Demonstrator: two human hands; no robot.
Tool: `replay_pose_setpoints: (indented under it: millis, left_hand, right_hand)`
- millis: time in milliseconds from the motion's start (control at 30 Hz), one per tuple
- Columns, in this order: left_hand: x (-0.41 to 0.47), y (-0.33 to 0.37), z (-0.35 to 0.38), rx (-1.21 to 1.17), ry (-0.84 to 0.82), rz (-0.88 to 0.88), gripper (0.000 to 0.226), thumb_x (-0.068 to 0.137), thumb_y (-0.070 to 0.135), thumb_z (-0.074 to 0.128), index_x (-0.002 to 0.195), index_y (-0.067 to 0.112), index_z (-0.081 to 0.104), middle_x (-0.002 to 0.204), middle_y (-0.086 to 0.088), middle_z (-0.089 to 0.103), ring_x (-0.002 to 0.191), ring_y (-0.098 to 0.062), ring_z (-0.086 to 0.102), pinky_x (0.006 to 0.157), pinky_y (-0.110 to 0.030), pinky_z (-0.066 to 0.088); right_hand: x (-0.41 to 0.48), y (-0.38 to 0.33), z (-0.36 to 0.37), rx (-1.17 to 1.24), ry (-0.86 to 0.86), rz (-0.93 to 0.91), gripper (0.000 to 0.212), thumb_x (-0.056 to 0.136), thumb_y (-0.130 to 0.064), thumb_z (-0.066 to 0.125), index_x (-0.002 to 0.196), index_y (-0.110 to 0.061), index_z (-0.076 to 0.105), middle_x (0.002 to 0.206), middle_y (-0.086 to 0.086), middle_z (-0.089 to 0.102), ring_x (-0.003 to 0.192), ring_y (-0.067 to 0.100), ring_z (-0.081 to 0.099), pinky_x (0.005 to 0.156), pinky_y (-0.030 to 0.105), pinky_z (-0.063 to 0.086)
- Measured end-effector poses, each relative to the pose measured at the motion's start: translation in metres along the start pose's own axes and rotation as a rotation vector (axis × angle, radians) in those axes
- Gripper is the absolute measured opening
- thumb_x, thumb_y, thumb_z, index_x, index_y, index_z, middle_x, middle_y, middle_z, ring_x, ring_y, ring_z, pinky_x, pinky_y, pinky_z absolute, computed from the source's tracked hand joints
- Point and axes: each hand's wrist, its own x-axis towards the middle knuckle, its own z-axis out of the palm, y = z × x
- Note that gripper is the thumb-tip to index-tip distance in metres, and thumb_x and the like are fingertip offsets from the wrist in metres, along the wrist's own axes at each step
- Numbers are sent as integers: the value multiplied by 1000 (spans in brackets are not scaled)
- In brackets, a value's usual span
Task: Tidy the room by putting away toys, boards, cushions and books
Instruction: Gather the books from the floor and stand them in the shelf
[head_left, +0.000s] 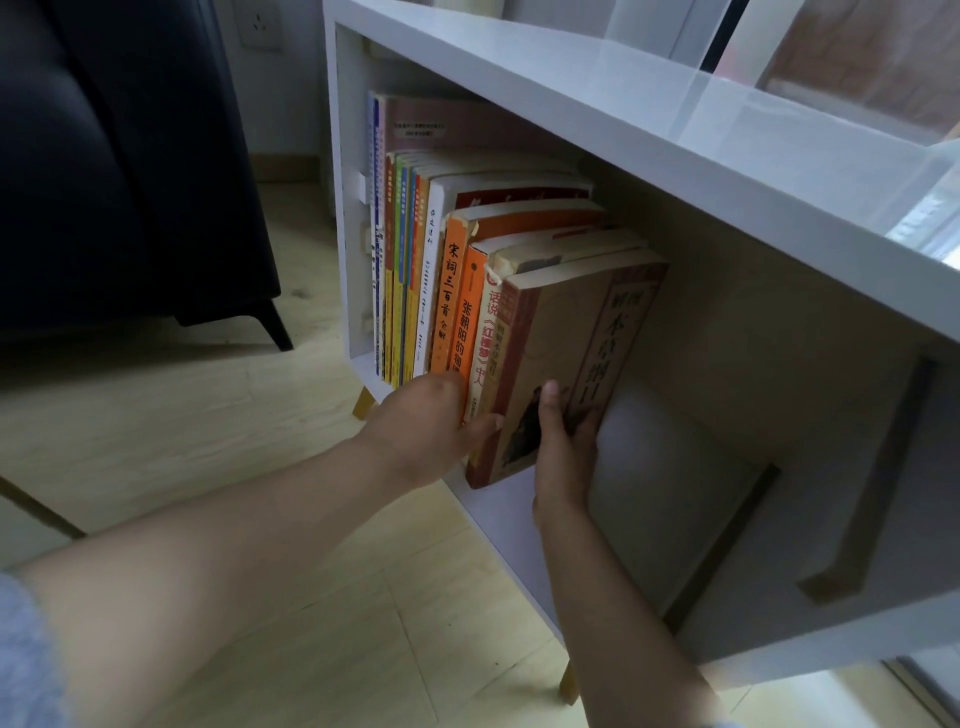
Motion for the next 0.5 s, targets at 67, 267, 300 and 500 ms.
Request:
replay_pose_setpoints:
  millis: [67, 267, 300, 500]
  left_hand:
    - [0, 0, 0, -8, -3, -7, 32, 89, 48, 55, 87, 18, 47, 88, 0, 59, 77, -15, 57, 57, -21, 44]
    - [-6, 2, -4, -23, -27, -6, 22, 91, 40, 57, 90, 20, 48, 96, 0, 61, 85, -15, 61, 66, -25, 52]
    - [-7, 1, -5, -26, -21, 3, 19, 92, 37, 57, 90, 19, 50, 97, -1, 63, 85, -15, 62, 68, -27, 54]
    - [-14, -8, -10, -39, -19, 0, 24, 91, 30, 59, 105, 11, 62, 101, -2, 65, 87, -15, 63, 69, -21, 52]
  right_hand:
    - [-2, -1, 0, -12, 29, 20, 88, 82, -59, 62, 152, -26, 21, 150, 5, 37, 132, 24, 44, 102, 33, 43]
    - [-9, -12, -4, 8, 13, 111, 86, 80, -59, 63, 150, -23, 29, 144, 4, 44, 128, 25, 48, 102, 37, 44]
    - [-13, -15, -4, 12, 23, 119, 82, 81, -57, 64, 148, -21, 34, 139, 2, 48, 124, 23, 50, 102, 38, 45]
    - [-42, -18, -7, -51, 61, 27, 50, 85, -47, 63, 125, -18, 59, 122, -2, 62, 106, 13, 59, 94, 37, 52]
